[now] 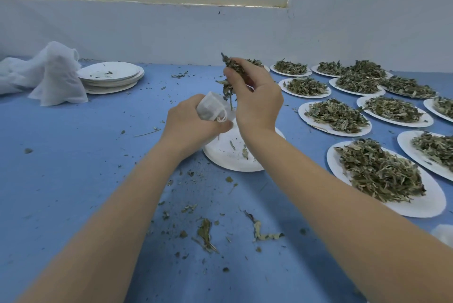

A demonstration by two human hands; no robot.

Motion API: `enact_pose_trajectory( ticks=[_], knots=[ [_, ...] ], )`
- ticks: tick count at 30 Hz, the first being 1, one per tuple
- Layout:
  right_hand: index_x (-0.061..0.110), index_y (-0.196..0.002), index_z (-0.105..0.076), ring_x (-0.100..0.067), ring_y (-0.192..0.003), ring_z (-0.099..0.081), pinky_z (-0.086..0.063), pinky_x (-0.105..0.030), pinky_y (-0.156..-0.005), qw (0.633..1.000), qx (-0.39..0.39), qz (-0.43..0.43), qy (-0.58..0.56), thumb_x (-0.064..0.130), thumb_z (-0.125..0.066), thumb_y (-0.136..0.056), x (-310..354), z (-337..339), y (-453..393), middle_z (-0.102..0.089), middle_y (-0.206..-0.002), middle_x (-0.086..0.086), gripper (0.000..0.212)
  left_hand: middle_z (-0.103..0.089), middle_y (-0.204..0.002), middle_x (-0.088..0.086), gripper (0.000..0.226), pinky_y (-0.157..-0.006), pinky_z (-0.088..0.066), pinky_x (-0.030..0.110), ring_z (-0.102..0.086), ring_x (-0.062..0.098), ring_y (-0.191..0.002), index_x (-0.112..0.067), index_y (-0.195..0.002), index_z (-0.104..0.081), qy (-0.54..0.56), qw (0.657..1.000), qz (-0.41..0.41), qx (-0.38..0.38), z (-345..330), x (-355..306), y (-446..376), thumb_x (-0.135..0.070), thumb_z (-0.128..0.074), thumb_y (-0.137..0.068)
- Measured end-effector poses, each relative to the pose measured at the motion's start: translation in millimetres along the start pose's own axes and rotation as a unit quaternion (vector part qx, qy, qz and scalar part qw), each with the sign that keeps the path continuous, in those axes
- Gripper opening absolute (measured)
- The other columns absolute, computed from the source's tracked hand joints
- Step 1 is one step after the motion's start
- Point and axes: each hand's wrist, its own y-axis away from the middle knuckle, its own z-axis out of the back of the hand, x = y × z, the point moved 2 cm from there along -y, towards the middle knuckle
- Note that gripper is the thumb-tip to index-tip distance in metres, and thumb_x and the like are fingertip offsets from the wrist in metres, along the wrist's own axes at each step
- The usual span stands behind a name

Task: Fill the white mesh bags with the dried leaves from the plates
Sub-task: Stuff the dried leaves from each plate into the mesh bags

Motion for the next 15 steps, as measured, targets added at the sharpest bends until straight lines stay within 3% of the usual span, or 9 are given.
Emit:
enact_pose_trajectory(
  ticks=[3,9,12,15],
  knots=[
    [0.016,-0.100,-0.072,0.011,-0.072,-0.056,-0.041,-0.005,-0.071,0.998,-0.048,-0.015,-0.021,0.014,-0.069,-0.084,0.9,-5.3,3.3,-0.065,-0.096,0.004,0.016,-0.060,-0.068,-0.012,0.026,-0.059,-0.044,0.024,-0.055,0.006,-0.061,-0.030,-0.069,-0.056,0.057,0.998,0.010,0.009,-1.3,-1.7,1.6,-0.040,-0.072,-0.051],
    [0.014,-0.104,-0.071,-0.011,-0.086,-0.062,-0.045,-0.006,-0.072,0.992,-0.101,-0.049,-0.059,0.014,-0.069,-0.084,5.1,-7.8,-4.6,-0.068,-0.106,-0.004,0.020,-0.053,-0.061,-0.015,0.024,-0.058,-0.041,0.026,-0.050,0.006,-0.058,-0.030,-0.064,-0.052,0.046,0.998,0.022,0.021,-5.0,0.7,-0.6,-0.038,-0.070,-0.049],
    [0.015,-0.102,-0.071,-0.003,-0.078,-0.059,-0.044,-0.005,-0.069,0.992,-0.091,-0.049,-0.070,0.014,-0.070,-0.084,4.0,-7.5,1.1,-0.067,-0.101,-0.001,0.019,-0.055,-0.062,-0.013,0.025,-0.058,-0.043,0.027,-0.051,0.009,-0.060,-0.029,-0.065,-0.054,0.085,0.996,0.014,0.019,-3.7,-2.4,2.8,-0.039,-0.070,-0.049],
    [0.022,-0.096,-0.071,0.004,-0.078,-0.059,-0.044,-0.005,-0.069,0.989,-0.080,-0.060,-0.105,0.013,-0.071,-0.082,0.9,-9.0,8.0,-0.066,-0.097,0.006,0.016,-0.050,-0.050,-0.018,0.021,-0.047,-0.037,0.013,-0.046,0.000,-0.048,-0.032,-0.054,-0.050,0.123,0.992,0.009,0.006,-0.8,-8.5,6.2,-0.039,-0.069,-0.051]
  ],
)
